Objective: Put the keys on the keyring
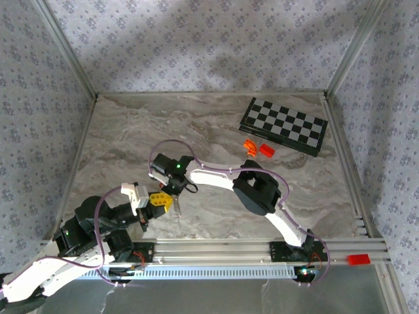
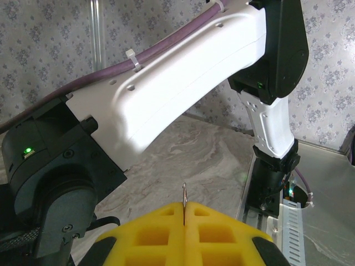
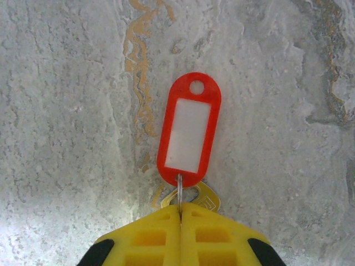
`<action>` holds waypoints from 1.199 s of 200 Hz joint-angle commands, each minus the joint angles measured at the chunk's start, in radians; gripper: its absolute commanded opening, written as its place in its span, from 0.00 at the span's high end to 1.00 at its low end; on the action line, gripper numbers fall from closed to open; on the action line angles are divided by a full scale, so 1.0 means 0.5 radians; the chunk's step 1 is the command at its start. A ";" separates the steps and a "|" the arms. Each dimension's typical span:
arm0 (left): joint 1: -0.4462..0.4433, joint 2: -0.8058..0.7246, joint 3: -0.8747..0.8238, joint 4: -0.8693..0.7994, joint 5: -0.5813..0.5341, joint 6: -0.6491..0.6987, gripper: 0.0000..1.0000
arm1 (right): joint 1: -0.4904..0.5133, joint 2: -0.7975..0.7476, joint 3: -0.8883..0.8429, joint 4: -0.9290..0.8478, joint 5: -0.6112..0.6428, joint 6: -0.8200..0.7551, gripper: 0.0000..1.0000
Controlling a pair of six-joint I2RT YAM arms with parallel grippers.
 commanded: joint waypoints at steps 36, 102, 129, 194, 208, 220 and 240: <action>0.003 -0.032 0.001 0.062 -0.040 -0.026 1.00 | -0.111 -0.206 -0.246 0.141 -0.077 0.089 1.00; 0.003 0.015 0.036 0.018 -0.082 -0.004 1.00 | -0.284 -0.757 -0.914 0.236 -0.057 0.174 1.00; 0.003 0.093 0.061 0.006 -0.085 0.005 1.00 | -0.337 -1.022 -1.265 0.236 -0.055 0.236 1.00; 0.131 0.282 0.081 0.116 0.079 -0.027 1.00 | -0.434 -1.550 -1.955 0.395 -0.123 0.493 1.00; 0.147 0.317 0.107 0.130 0.101 -0.016 1.00 | -0.450 -1.623 -2.068 0.432 -0.154 0.543 1.00; 0.147 0.348 0.150 0.117 0.091 0.021 1.00 | -0.466 -1.661 -2.139 0.445 -0.164 0.577 1.00; 0.147 0.410 0.209 0.118 0.064 0.095 1.00 | -0.488 -1.695 -2.282 0.546 -0.185 0.642 1.00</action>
